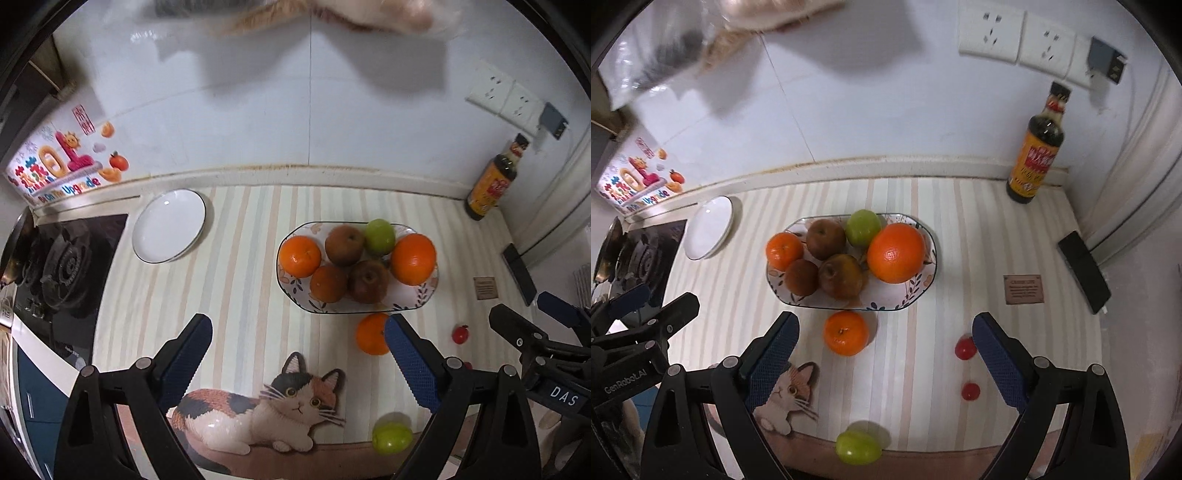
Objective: Organize fruits
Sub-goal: 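Lift both tools away from the platter, then grasp the orange with the left tool while the right tool grasps the green apple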
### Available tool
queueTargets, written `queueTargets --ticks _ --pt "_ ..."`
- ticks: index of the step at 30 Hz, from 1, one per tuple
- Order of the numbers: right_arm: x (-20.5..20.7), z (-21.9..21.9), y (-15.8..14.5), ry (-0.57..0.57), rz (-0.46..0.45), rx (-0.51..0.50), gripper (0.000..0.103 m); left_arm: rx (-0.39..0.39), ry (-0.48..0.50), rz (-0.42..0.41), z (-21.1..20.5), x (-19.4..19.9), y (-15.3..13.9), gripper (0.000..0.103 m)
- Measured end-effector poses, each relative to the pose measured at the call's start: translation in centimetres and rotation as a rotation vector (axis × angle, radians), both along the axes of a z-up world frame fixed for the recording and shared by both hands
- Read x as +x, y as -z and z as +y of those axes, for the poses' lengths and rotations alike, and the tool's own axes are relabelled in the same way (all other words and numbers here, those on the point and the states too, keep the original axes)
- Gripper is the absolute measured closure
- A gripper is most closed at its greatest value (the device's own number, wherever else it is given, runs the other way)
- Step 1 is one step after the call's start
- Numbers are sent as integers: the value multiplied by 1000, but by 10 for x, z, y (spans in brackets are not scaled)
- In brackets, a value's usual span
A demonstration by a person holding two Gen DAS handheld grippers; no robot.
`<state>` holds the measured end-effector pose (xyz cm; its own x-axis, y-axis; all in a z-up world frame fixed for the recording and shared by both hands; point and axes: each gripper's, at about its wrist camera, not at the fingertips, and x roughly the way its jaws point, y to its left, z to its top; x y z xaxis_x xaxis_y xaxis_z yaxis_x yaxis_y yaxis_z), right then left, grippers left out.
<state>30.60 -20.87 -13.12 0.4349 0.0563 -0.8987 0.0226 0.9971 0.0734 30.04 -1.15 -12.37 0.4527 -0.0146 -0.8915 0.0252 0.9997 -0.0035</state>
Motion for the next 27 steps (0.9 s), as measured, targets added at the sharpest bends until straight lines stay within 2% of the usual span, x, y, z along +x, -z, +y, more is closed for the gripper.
queueTargets --ticks 10,15,27 --pt "-54 5 -56 -5 -103 14 6 -21 12 -81 2 -43 -43 7" --pt "-75 10 -73 -16 -129 35 6 -34 19 -87 1 -61 -53 7" --pt "-97 14 -69 -28 -102 67 6 -38 19 -33 -2 -82 -46 7"
